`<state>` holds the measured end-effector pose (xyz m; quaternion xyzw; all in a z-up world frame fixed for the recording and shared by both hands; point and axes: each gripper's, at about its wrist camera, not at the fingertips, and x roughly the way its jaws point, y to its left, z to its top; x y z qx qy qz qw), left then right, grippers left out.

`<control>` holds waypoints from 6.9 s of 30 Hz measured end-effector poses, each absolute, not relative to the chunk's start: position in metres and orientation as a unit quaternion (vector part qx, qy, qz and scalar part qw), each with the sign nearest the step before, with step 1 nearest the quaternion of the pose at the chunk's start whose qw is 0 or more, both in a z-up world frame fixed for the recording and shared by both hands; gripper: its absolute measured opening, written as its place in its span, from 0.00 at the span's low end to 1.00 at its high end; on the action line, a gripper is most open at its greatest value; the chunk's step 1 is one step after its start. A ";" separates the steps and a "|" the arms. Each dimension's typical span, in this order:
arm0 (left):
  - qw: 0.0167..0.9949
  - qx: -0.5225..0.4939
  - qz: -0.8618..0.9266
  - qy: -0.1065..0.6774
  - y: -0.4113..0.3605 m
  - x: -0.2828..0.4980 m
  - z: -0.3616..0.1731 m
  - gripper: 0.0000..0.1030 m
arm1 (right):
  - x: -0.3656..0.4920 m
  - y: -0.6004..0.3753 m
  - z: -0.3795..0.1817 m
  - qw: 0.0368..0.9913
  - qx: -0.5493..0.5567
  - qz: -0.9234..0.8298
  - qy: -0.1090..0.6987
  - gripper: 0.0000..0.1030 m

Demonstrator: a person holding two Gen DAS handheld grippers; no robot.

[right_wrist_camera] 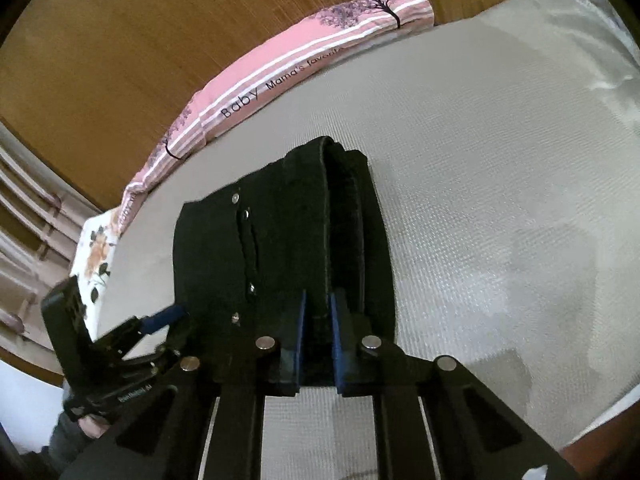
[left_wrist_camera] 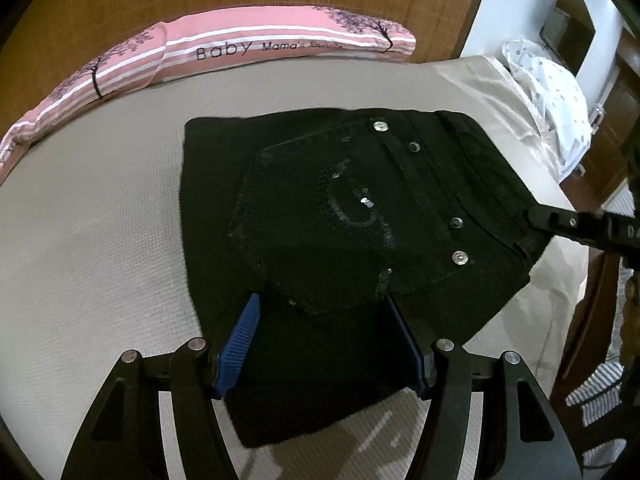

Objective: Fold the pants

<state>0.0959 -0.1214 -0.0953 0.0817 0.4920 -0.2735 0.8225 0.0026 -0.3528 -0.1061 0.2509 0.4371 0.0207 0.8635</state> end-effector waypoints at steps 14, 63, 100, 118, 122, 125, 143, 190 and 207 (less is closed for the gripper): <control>0.817 0.117 -0.253 0.505 -0.126 0.085 -0.108 0.62 | -0.001 -0.354 -0.133 0.852 0.235 -0.008 0.468 0.11; 0.819 0.122 -0.238 0.508 -0.127 0.089 -0.113 0.67 | 0.092 -0.327 -0.118 0.865 0.122 -0.020 0.486 0.17; 0.830 0.096 -0.241 0.494 -0.112 0.073 -0.111 0.69 | -0.002 -0.353 -0.154 0.843 0.254 0.004 0.474 0.53; 0.827 0.054 -0.264 0.493 -0.090 0.086 -0.099 0.71 | 0.028 -0.351 -0.150 0.849 0.201 0.016 0.488 0.58; 0.827 -0.001 -0.260 0.498 -0.063 0.102 -0.094 0.71 | 0.034 -0.356 -0.151 0.846 0.210 0.031 0.489 0.59; 0.822 -0.038 -0.246 0.512 -0.047 0.118 -0.097 0.71 | 0.039 -0.363 -0.153 0.843 0.220 0.055 0.488 0.60; 0.761 -0.099 -0.296 0.568 -0.059 0.162 -0.125 0.70 | 0.067 -0.399 -0.157 0.805 0.253 0.179 0.506 0.53; 0.782 -0.068 -0.271 0.558 -0.094 0.172 -0.126 0.42 | 0.076 -0.395 -0.163 0.786 0.329 0.164 0.497 0.33; 0.806 -0.006 -0.228 0.546 -0.087 0.141 -0.097 0.20 | 0.059 -0.346 -0.114 0.815 0.311 0.113 0.476 0.18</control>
